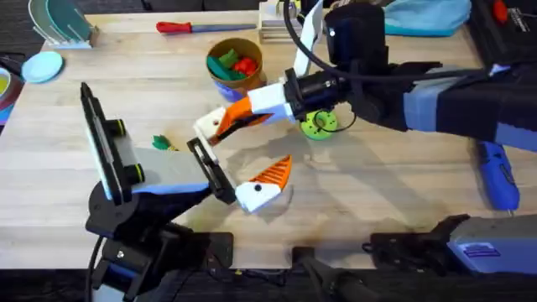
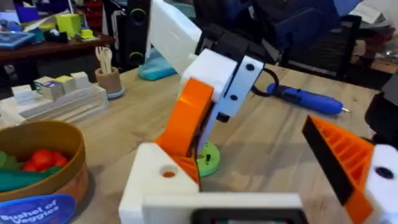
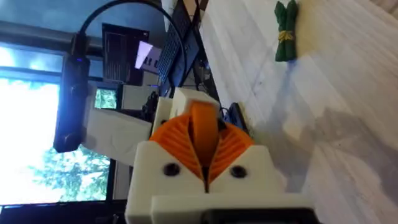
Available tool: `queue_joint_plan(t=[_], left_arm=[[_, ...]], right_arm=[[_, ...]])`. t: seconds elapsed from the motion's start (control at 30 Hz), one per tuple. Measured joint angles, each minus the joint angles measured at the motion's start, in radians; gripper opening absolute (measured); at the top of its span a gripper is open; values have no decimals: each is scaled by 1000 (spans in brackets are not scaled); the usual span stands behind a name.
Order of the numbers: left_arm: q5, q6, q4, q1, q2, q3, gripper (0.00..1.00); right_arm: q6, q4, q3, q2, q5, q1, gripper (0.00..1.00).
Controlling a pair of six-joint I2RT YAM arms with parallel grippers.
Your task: Pick up the gripper from the table and insert it into the empty holder that is missing its gripper. Then pick up a screw, insert it into the mounting hole, and use the screwdriver to tighten it. Finally, clean up the table by picking up the vegetable and placing it into the bucket.
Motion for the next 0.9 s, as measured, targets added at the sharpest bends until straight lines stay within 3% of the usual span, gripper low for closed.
queue_joint_plan(t=[0.57, 0.9], left_arm=[[-73, 5, -52, 0, 0, 0, 992], [-88, 8, -57, 0, 0, 0, 992]], right_arm=[[47, 14, 0, 0, 104, 37, 10], [50, 15, -1, 0, 124, 44, 167]])
